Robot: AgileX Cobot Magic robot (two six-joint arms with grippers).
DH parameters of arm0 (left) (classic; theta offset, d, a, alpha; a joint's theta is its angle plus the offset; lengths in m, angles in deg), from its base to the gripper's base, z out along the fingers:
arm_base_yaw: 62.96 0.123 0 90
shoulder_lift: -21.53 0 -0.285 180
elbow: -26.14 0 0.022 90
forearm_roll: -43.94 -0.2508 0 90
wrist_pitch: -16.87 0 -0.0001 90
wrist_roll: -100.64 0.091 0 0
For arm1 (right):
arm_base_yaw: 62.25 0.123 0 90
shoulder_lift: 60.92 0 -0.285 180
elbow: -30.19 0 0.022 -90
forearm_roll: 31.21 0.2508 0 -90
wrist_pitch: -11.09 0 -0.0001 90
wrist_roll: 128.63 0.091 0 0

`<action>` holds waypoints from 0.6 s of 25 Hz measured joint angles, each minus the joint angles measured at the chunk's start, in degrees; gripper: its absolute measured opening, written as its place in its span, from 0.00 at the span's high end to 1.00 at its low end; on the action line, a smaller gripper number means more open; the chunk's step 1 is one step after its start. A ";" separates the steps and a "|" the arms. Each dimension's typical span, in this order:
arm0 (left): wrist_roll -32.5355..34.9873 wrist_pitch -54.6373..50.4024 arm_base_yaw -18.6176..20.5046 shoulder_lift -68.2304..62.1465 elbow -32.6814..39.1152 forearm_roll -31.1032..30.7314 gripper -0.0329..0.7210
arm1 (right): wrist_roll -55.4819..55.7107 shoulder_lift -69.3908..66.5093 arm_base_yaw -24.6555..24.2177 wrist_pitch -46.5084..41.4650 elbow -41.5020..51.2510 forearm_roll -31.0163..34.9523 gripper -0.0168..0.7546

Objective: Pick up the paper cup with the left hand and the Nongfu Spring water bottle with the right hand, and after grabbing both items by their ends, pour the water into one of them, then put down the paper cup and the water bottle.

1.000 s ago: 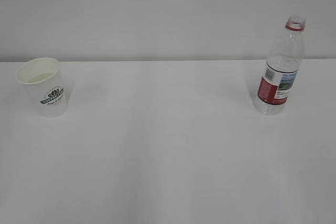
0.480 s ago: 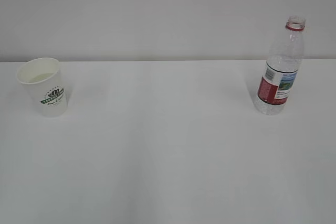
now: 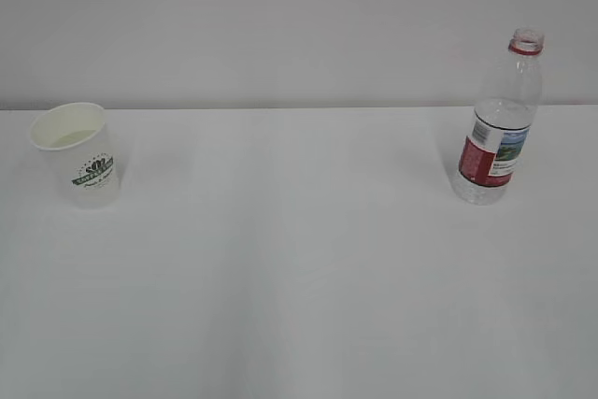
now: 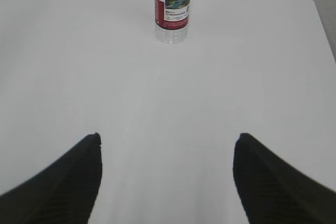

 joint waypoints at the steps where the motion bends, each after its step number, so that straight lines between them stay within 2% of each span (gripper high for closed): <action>1: 0.00 0.00 0.00 0.00 0.00 0.00 0.42 | 0.00 0.00 0.00 0.00 0.00 0.00 0.22; 10: 0.00 0.00 0.00 0.00 0.00 0.00 0.42 | 0.14 0.00 0.00 0.00 0.00 1.76 0.22; 15: 0.00 0.00 0.00 0.00 0.00 0.00 0.35 | 0.14 0.00 0.00 0.00 0.00 2.15 0.22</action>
